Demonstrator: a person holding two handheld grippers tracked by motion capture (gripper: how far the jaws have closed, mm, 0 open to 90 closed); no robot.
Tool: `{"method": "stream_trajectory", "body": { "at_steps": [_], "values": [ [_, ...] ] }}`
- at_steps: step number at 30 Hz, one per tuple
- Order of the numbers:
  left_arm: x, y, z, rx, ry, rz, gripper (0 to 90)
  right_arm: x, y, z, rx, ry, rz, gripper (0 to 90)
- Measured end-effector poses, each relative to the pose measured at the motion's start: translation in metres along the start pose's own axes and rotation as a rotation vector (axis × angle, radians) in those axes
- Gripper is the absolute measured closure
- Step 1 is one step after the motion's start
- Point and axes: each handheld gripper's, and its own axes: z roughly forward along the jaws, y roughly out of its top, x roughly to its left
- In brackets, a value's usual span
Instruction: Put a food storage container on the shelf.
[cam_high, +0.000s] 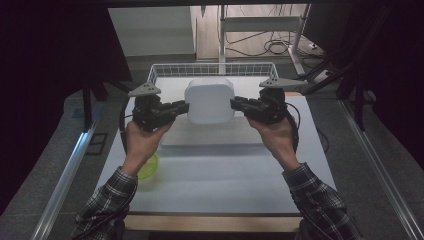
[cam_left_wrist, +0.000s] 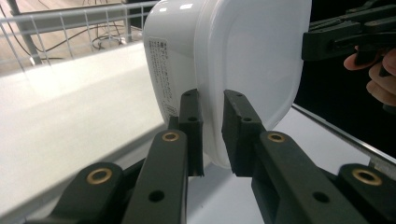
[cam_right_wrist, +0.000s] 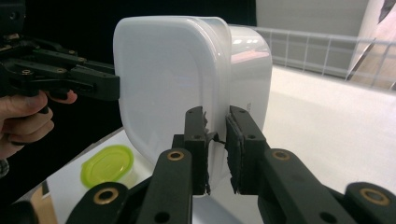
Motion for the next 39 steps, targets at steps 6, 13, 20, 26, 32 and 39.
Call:
{"method": "stream_trajectory", "body": {
  "at_steps": [6,13,20,26,32,39],
  "values": [
    [0.013,0.013,0.014,0.003,0.004,-0.016,78.9,-0.013,0.012,0.009,-0.007,-0.025,0.024,78.8],
    [0.023,0.020,0.024,0.007,0.010,-0.037,78.6,-0.025,0.018,0.019,0.001,-0.036,0.060,78.8],
    [0.032,0.025,0.032,0.009,0.015,-0.060,78.4,-0.034,0.021,0.029,0.002,-0.037,0.078,78.3],
    [0.036,0.025,0.037,0.005,0.012,-0.071,77.3,-0.042,0.023,0.038,0.019,-0.044,0.109,77.3],
    [0.041,0.027,0.041,-0.005,0.000,-0.079,74.1,-0.048,0.021,0.043,0.020,-0.036,0.130,75.1],
    [0.045,0.029,0.047,-0.016,-0.015,-0.099,66.4,-0.051,0.024,0.046,0.019,-0.037,0.136,71.5]
  ]
}}
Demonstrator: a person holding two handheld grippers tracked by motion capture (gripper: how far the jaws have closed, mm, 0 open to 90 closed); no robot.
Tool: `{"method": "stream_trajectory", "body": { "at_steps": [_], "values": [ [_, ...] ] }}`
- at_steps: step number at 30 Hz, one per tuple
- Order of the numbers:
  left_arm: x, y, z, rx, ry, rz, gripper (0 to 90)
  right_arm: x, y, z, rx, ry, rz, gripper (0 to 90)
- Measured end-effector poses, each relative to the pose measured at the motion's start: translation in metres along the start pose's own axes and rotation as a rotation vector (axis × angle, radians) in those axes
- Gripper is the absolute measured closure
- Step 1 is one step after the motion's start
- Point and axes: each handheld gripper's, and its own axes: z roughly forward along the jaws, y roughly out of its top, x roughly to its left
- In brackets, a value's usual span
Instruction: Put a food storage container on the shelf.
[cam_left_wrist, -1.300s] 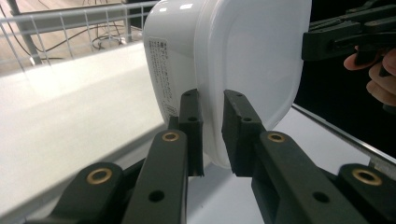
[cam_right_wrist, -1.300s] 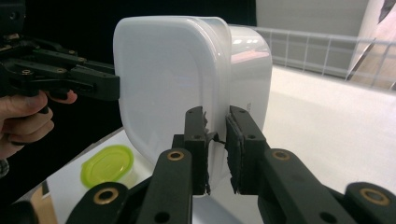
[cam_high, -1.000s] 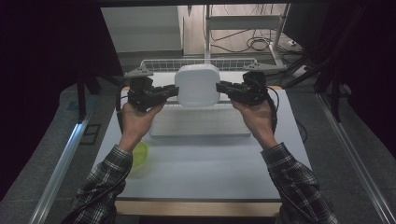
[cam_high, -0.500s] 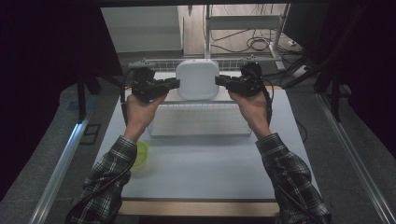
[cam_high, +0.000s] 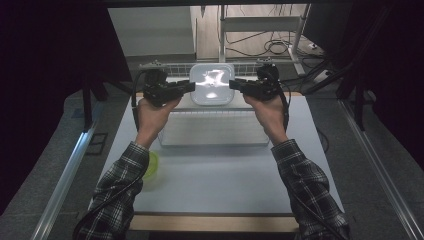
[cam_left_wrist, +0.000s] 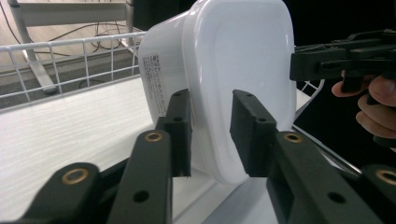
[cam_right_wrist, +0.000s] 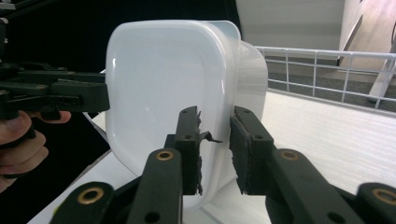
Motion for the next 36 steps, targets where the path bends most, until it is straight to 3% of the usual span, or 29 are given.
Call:
{"method": "stream_trajectory", "body": {
  "at_steps": [10,16,20,22,23,26,36],
  "values": [
    [0.008,0.001,0.011,-0.024,-0.002,-0.032,58.7,0.001,0.005,0.010,0.017,-0.036,-0.023,63.9],
    [0.012,0.002,0.019,-0.003,0.013,-0.036,56.1,-0.003,0.007,0.016,0.020,-0.038,-0.003,59.7],
    [0.015,0.002,0.023,-0.017,0.014,-0.059,53.2,-0.007,0.008,0.019,0.027,-0.039,0.014,56.7],
    [0.016,0.003,0.025,-0.010,0.026,-0.058,51.8,-0.007,0.009,0.020,0.025,-0.059,0.002,56.3],
    [0.016,0.004,0.026,-0.012,0.037,-0.056,49.5,-0.005,0.010,0.023,0.023,-0.097,-0.027,56.2],
    [0.017,0.005,0.027,-0.012,0.042,-0.056,47.9,-0.004,0.012,0.025,0.021,-0.116,-0.032,57.0],
    [0.021,0.010,0.034,-0.022,0.102,-0.040,40.3,-0.007,0.013,0.030,0.005,-0.139,-0.035,55.0]
  ]
}}
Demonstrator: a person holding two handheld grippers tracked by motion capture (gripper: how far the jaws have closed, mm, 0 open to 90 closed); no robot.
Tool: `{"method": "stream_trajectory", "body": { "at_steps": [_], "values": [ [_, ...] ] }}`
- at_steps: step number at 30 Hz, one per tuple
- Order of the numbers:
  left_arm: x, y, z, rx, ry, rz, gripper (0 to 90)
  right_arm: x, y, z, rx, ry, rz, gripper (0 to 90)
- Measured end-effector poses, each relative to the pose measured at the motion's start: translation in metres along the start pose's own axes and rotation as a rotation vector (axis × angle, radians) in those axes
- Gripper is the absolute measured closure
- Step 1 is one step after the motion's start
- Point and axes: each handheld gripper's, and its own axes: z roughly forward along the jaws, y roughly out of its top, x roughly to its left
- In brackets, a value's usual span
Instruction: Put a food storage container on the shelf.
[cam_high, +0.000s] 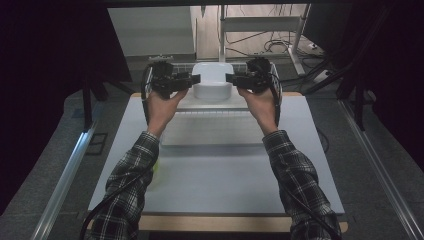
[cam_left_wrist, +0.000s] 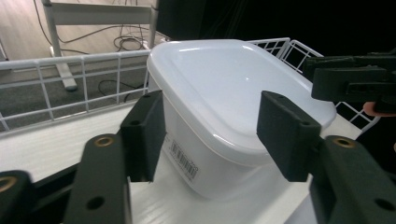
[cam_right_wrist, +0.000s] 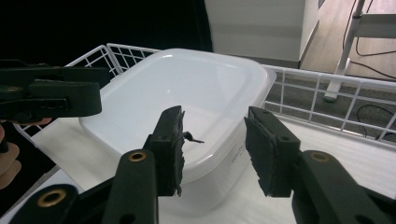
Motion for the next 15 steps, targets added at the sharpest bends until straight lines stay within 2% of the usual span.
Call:
{"method": "stream_trajectory", "body": {
  "at_steps": [3,4,7,10,13,15],
  "values": [
    [-0.003,0.000,-0.002,-0.009,0.028,0.044,36.5,-0.002,-0.001,-0.001,-0.005,0.004,-0.011,51.4],
    [-0.005,-0.001,-0.005,-0.026,0.008,0.043,33.4,-0.003,-0.001,-0.005,-0.023,0.017,-0.011,48.5],
    [-0.005,-0.003,-0.009,-0.035,-0.019,0.051,30.1,-0.004,-0.003,-0.010,-0.032,0.041,-0.004,45.5],
    [-0.009,-0.008,-0.015,-0.019,-0.056,0.077,25.2,-0.001,-0.008,-0.019,-0.035,0.061,-0.022,41.3],
    [-0.016,-0.018,-0.022,-0.011,-0.068,0.112,19.4,0.000,-0.018,-0.028,-0.035,0.082,-0.044,37.1],
    [-0.018,-0.020,-0.024,-0.010,-0.067,0.121,18.1,0.000,-0.020,-0.030,-0.035,0.090,-0.043,35.9]
  ]
}}
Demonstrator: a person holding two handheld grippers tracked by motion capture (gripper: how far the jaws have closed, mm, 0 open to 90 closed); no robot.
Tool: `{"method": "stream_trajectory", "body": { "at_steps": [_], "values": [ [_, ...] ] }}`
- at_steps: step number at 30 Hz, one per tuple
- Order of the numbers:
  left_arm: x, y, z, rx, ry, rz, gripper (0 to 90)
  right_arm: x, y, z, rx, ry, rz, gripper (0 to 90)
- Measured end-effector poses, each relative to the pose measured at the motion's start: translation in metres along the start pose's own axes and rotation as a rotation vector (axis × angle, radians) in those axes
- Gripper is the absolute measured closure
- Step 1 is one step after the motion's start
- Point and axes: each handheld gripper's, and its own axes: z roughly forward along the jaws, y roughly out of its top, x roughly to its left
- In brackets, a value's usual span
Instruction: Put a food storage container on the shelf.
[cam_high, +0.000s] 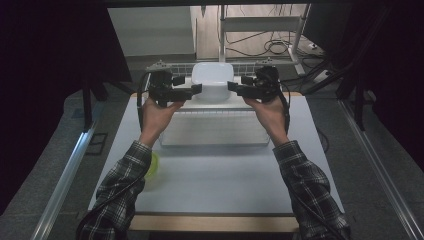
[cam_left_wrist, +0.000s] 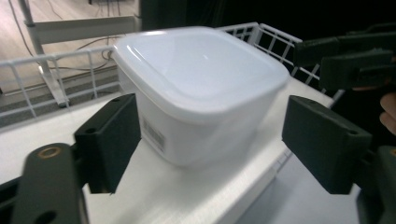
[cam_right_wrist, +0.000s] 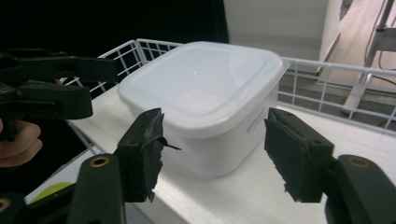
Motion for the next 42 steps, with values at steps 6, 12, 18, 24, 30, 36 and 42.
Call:
{"method": "stream_trajectory", "body": {
  "at_steps": [6,12,18,24,30,36,42],
  "values": [
    [-0.012,-0.011,-0.011,0.031,-0.026,0.056,12.2,0.003,-0.013,-0.010,-0.004,0.042,-0.004,29.1],
    [-0.025,-0.024,-0.020,0.038,-0.059,0.089,8.8,0.010,-0.028,-0.016,0.015,0.081,-0.022,23.7],
    [-0.035,-0.043,-0.028,0.037,-0.078,0.105,6.7,0.016,-0.046,-0.022,0.029,0.109,-0.045,19.9],
    [-0.042,-0.065,-0.033,0.046,-0.089,0.130,6.1,0.023,-0.060,-0.029,0.044,0.132,-0.076,16.7],
    [-0.048,-0.086,-0.037,0.045,-0.095,0.141,6.3,0.032,-0.081,-0.032,0.069,0.142,-0.128,11.6],
    [-0.052,-0.104,-0.042,0.059,-0.108,0.160,7.2,0.034,-0.098,-0.034,0.091,0.137,-0.151,6.9],
    [-0.055,-0.122,-0.044,0.081,-0.112,0.164,7.1,0.033,-0.113,-0.036,0.100,0.134,-0.158,3.2]
  ]
}}
